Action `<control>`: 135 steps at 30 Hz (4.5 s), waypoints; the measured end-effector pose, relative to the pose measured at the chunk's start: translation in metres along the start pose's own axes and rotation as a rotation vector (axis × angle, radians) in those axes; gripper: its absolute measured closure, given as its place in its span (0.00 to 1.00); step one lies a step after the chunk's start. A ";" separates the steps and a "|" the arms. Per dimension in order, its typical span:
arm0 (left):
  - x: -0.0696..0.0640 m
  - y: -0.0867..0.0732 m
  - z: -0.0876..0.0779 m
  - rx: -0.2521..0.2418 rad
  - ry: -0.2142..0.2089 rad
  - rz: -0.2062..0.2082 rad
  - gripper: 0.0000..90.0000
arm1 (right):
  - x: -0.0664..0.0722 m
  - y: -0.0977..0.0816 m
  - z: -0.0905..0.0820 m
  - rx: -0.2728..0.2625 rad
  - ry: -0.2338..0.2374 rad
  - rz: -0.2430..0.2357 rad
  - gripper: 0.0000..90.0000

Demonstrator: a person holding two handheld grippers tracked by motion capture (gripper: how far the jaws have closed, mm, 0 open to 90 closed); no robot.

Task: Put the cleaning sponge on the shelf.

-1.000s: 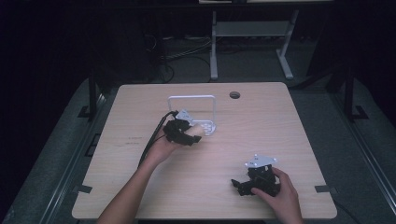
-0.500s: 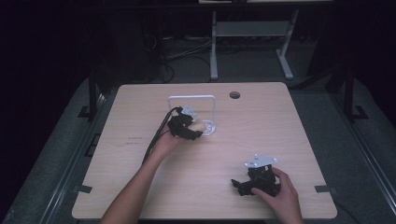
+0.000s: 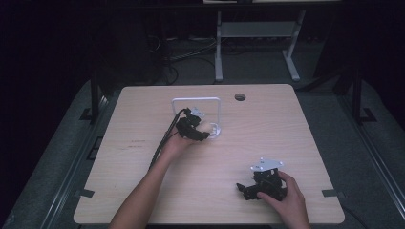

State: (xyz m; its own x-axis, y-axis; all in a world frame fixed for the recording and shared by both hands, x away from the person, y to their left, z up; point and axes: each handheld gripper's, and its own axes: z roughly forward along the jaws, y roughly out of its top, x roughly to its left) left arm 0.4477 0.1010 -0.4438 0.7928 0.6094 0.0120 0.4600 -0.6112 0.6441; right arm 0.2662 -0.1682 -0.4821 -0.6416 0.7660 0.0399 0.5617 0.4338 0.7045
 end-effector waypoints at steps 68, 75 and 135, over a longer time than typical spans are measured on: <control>-0.026 -0.030 -0.023 -0.042 -0.146 -0.020 1.00 | 0.000 0.000 0.000 0.003 -0.005 -0.006 0.02; -0.021 -0.036 -0.017 -0.025 -0.132 -0.039 1.00 | 0.000 0.000 0.000 0.004 -0.005 -0.005 0.02; 0.015 -0.064 -0.053 -0.075 -0.039 -0.167 0.60 | 0.000 0.000 0.000 0.003 -0.005 -0.006 0.02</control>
State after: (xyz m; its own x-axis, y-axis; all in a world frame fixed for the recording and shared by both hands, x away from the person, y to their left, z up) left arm 0.4094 0.1762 -0.4444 0.7233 0.6785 -0.1281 0.5565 -0.4630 0.6898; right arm 0.2663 -0.1685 -0.4820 -0.6423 0.7658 0.0321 0.5595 0.4399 0.7025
